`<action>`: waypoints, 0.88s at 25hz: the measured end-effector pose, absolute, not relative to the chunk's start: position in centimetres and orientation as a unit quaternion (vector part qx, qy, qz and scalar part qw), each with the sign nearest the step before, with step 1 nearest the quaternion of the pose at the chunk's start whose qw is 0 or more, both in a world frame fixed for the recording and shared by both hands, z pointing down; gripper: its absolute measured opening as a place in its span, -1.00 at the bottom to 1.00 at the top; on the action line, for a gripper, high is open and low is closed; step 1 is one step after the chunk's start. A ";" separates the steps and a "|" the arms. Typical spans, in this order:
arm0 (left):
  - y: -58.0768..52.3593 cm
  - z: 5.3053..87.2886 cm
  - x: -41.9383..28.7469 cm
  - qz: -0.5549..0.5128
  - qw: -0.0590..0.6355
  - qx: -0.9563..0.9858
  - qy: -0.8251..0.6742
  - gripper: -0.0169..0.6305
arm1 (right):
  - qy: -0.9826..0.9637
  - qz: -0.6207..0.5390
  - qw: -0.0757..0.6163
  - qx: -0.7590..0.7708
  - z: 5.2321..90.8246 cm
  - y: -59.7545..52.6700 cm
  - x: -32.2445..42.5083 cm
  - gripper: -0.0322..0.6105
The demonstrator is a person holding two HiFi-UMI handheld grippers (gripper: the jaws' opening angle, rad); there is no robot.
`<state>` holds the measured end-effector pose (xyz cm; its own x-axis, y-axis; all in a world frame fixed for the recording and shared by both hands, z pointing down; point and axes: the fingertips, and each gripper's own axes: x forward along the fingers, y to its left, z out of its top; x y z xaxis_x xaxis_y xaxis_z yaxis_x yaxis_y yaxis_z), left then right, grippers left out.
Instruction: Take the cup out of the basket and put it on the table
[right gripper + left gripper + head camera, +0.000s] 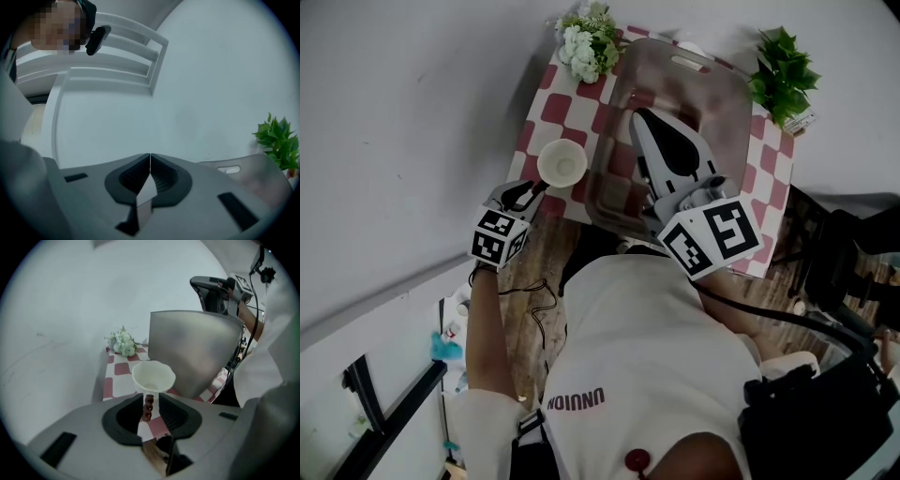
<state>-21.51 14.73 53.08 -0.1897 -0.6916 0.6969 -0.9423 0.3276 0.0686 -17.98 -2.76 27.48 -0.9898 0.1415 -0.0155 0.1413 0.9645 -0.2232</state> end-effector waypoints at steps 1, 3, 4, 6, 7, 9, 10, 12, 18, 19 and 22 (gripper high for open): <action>14.6 52.4 -21.6 0.182 0.320 0.546 -0.753 -0.59 | -0.991 0.113 0.000 -0.072 27.5 -2.7 -18.0 -0.84; 14.4 51.1 -21.8 0.161 0.307 0.542 -0.765 -0.60 | -0.991 0.113 0.001 -0.075 27.5 -2.6 -18.1 -0.84; 14.2 50.4 -22.0 0.154 0.298 0.540 -0.772 -0.61 | -0.991 0.114 0.001 -0.075 27.5 -2.5 -18.1 -0.84; 13.9 48.8 -22.4 0.143 0.274 0.531 -0.789 -0.65 | -0.991 0.114 0.001 -0.076 27.5 -2.5 -18.1 -0.84; 13.8 47.8 -22.6 0.140 0.257 0.525 -0.799 -0.70 | -0.991 0.114 0.001 -0.076 27.5 -2.4 -18.1 -0.84; 13.4 45.5 -23.0 0.130 0.221 0.513 -0.819 -0.75 | -0.990 0.114 0.002 -0.077 27.5 -2.4 -18.2 -0.84; 13.2 44.4 -23.2 0.125 0.204 0.508 -0.828 -0.77 | -0.990 0.114 0.002 -0.077 27.5 -2.3 -18.2 -0.84; 12.8 42.4 -23.4 0.120 0.172 0.496 -0.842 -0.80 | -0.990 0.115 0.002 -0.078 27.6 -2.3 -18.2 -0.84; 11.8 38.5 -23.7 0.137 0.104 0.466 -0.868 -0.91 | -0.991 0.111 0.002 -0.078 27.6 -2.0 -18.1 -0.84; 11.7 38.1 -23.8 0.137 0.097 0.461 -0.871 -0.91 | -0.991 0.109 0.002 -0.077 27.6 -2.0 -18.1 -0.84; 11.5 37.1 -23.8 0.131 0.083 0.450 -0.879 -0.91 | -0.992 0.105 0.001 -0.074 27.5 -2.0 -18.0 -0.85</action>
<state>-23.80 11.53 37.06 -0.5808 -0.7705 0.2628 -0.8136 0.5603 -0.1554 -17.97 -2.01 27.53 -0.9889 0.1480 -0.0136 0.1475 0.9670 -0.2078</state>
